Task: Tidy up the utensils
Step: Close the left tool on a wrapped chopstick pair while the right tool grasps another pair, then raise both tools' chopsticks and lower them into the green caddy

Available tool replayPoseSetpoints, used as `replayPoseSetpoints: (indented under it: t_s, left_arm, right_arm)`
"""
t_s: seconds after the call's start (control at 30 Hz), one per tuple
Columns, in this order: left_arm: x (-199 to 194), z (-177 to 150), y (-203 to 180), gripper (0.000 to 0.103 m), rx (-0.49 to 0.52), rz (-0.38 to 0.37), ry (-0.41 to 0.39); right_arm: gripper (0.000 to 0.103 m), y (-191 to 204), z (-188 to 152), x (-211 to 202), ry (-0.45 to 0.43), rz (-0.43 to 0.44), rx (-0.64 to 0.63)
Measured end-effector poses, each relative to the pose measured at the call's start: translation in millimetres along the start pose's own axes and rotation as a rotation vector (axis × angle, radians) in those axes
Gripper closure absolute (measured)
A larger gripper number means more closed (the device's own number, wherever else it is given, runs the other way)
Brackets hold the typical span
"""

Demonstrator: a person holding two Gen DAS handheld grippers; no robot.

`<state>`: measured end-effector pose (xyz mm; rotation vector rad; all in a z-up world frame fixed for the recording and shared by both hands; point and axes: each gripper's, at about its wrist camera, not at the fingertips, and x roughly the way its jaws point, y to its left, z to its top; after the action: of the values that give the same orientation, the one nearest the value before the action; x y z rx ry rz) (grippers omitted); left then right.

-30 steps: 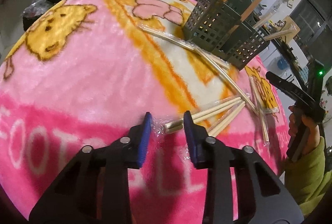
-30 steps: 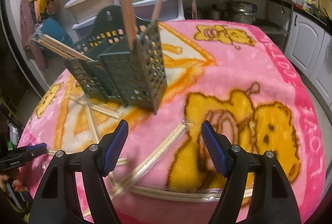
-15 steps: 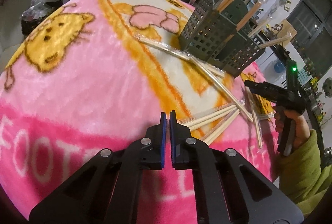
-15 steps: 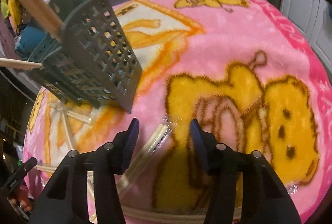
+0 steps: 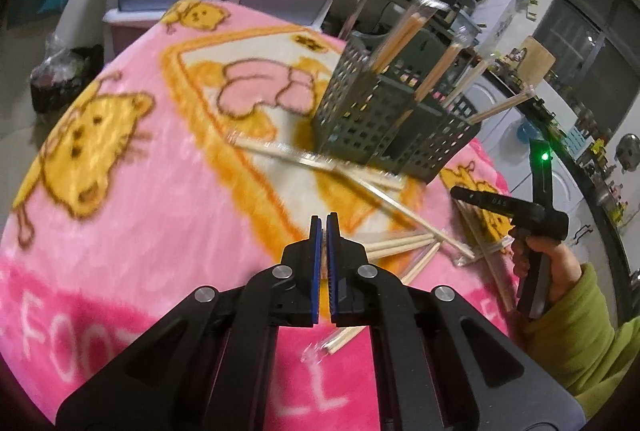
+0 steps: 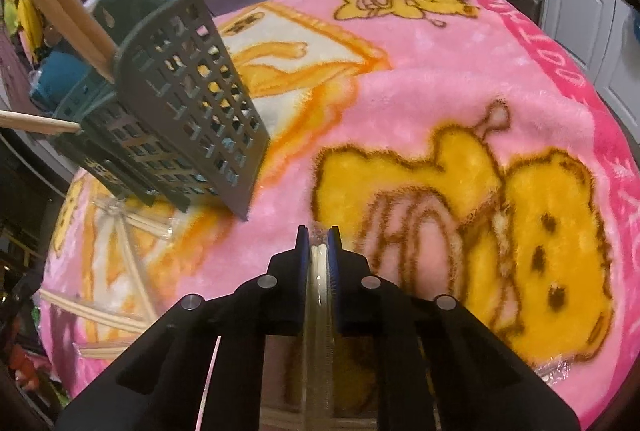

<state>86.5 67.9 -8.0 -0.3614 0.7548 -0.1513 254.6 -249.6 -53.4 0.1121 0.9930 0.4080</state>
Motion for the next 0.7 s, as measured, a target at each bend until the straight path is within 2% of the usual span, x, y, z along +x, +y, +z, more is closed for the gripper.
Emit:
replayPoseSetpoints:
  t_s: [0.17, 0.33, 0.7]
  left_arm:
    - [-5.2, 15.7, -13.2, 0.102, 0.040, -0.014, -0.041]
    - [-11.1, 33.3, -30.7, 0.102, 0.082, -0.051, -0.084]
    - [-20.7, 59.7, -82.9, 0.102, 0.212, -0.134, -0.139]
  right_arm:
    - [0.094, 7.8, -0.5, -16.9, -0.044, 0.057, -0.009]
    - [0.094, 25.1, 1.2, -50.7, -0.136, 0.123, -0.064]
    - [0.097, 51.9, 11.4, -113.9, -0.305, 0.198, -0.142]
